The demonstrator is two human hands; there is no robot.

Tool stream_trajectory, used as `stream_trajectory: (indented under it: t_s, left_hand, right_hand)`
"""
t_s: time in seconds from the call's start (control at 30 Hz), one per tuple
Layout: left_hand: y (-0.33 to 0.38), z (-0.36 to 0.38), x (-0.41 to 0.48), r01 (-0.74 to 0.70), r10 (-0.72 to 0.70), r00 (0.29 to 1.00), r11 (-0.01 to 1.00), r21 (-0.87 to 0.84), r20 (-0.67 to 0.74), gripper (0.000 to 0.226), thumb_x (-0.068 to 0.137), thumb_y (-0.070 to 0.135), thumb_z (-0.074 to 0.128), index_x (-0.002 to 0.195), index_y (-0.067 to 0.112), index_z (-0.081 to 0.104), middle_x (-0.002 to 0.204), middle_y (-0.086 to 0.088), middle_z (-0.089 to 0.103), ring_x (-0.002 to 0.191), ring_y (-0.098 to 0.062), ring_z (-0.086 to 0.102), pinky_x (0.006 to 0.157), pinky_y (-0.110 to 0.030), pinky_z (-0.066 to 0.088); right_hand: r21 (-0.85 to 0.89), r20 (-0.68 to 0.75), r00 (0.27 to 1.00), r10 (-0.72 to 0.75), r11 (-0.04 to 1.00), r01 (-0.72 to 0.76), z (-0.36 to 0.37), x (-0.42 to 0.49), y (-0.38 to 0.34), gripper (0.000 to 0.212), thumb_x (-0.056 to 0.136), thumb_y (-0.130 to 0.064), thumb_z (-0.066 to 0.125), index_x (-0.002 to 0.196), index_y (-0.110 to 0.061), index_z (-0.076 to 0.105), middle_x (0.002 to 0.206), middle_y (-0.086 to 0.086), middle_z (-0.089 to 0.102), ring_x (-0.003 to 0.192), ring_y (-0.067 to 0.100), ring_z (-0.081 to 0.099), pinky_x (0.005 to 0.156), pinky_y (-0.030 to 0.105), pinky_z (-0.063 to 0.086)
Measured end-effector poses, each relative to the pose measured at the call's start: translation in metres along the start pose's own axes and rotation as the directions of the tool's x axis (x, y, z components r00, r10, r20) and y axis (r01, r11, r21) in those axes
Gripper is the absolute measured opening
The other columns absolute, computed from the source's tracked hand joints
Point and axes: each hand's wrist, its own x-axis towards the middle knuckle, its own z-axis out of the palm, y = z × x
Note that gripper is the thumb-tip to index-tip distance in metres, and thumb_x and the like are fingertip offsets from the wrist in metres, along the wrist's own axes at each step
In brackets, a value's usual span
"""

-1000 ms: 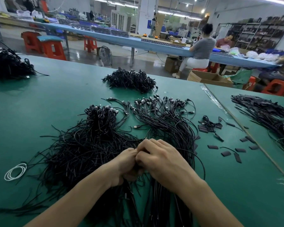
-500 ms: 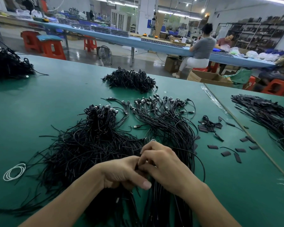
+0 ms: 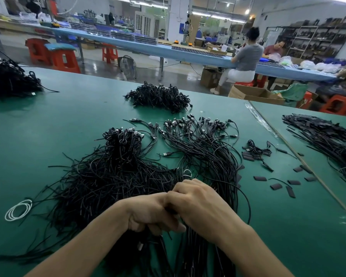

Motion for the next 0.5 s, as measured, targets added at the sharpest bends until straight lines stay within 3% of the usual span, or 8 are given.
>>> stream_trajectory:
  t_s: [0.13,0.27,0.37,0.5]
  left_hand:
    - [0.001,0.004,0.002,-0.002,0.003,0.999,1.000,0.010,-0.049,0.026,0.067,0.007,0.069,0.089,0.011,0.056,0.055,0.007,0.040,0.046,-0.004,0.034,0.040,-0.018,0.026]
    - [-0.001,0.008,0.005,-0.114,0.097,0.989,0.981,-0.157,-0.111,0.023,0.069,0.001,0.060,0.090,0.008,0.055,0.060,0.003,0.044,0.048,-0.006,0.038,0.041,-0.017,0.030]
    - [0.002,0.011,0.007,-0.256,0.208,0.959,0.927,-0.274,-0.193,0.025,0.070,-0.001,0.054,0.093,0.007,0.060,0.061,0.005,0.047,0.049,-0.005,0.038,0.040,-0.016,0.031]
    - [0.010,0.014,0.014,-0.365,0.281,0.927,0.826,-0.430,-0.248,0.037,0.072,0.009,0.046,0.107,0.009,0.058,0.069,0.004,0.048,0.054,-0.006,0.040,0.045,-0.018,0.031]
  right_hand:
    - [0.036,0.015,0.999,0.038,0.999,-0.038,0.000,0.001,-0.002,0.016,0.088,-0.016,0.061,0.101,-0.020,0.054,0.095,-0.003,0.061,0.090,0.016,0.052,0.087,0.026,0.038]
    - [0.218,-0.072,0.976,0.207,0.958,-0.188,0.002,-0.004,-0.003,0.016,0.095,-0.016,0.057,0.105,-0.023,0.047,0.095,-0.006,0.061,0.087,0.013,0.052,0.077,0.021,0.036]
    - [0.423,-0.128,0.890,0.437,0.836,-0.349,0.005,-0.005,0.002,0.018,0.094,-0.013,0.061,0.096,-0.026,0.049,0.084,-0.010,0.060,0.079,0.006,0.057,0.069,0.019,0.045]
    - [0.687,-0.191,0.714,0.673,0.611,-0.393,0.008,-0.003,0.009,0.027,0.086,-0.010,0.072,0.087,-0.030,0.054,0.076,-0.005,0.066,0.073,0.002,0.063,0.063,0.013,0.048]
